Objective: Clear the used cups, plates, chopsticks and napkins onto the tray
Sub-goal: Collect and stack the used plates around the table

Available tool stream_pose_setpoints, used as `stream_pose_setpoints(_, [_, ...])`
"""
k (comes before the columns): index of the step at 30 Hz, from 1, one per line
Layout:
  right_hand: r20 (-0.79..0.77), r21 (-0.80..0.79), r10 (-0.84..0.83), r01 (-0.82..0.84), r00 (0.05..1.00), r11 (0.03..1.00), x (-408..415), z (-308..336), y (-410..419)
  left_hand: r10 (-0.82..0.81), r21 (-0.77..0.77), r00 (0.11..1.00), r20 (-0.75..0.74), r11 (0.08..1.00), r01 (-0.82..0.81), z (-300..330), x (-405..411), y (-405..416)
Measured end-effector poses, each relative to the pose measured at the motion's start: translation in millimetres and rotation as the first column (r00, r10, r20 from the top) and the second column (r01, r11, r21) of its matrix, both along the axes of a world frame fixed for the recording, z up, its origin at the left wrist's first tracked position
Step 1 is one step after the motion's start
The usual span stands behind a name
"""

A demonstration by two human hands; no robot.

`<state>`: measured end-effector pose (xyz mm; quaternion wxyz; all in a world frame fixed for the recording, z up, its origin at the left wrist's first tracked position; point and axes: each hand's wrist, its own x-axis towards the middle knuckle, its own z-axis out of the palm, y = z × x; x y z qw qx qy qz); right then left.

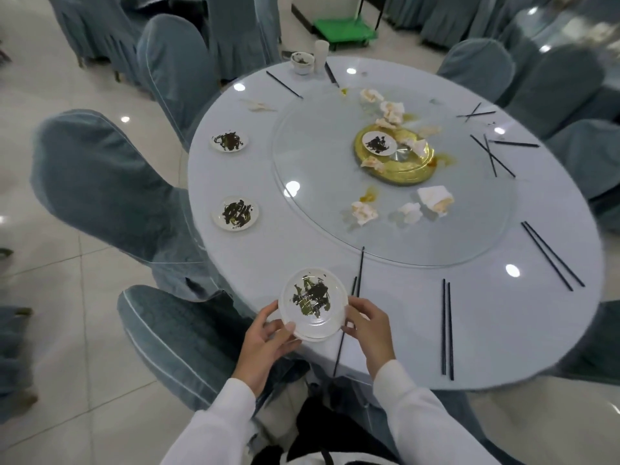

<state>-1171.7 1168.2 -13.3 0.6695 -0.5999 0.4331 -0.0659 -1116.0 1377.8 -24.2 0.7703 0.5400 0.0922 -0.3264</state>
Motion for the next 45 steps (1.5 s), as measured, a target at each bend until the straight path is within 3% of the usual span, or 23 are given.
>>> stream_pose_setpoints(14, [0.070,-0.012,0.009,-0.008,0.998,1.000,-4,10,40,0.066,-0.010,0.994,-0.086,0.998,-0.067,-5,-3,33])
stream_pose_setpoints(19, [0.119,0.012,0.100,-0.102,0.988,0.995,22,13,45,0.138,0.053,0.989,-0.054,0.989,-0.135,7,12,42])
stream_pose_setpoints(25, [0.182,0.080,0.248,-0.266,0.951,0.961,60,5,68,0.329,0.138,0.944,-0.014,0.936,-0.324,9,22,70])
stream_pose_setpoints(31, [0.204,0.142,0.257,-0.289,0.945,0.947,85,0,97,0.416,0.190,0.909,0.037,0.890,-0.415,17,31,109])
stream_pose_setpoints(39, [0.129,0.110,0.178,-0.193,0.975,0.975,109,-12,160,0.363,0.140,0.931,0.040,0.921,-0.365,19,79,186])
stream_pose_setpoints(45, [0.087,0.099,-0.018,0.010,0.996,0.995,108,-14,220,0.251,0.065,0.967,0.042,0.965,-0.253,28,129,275])
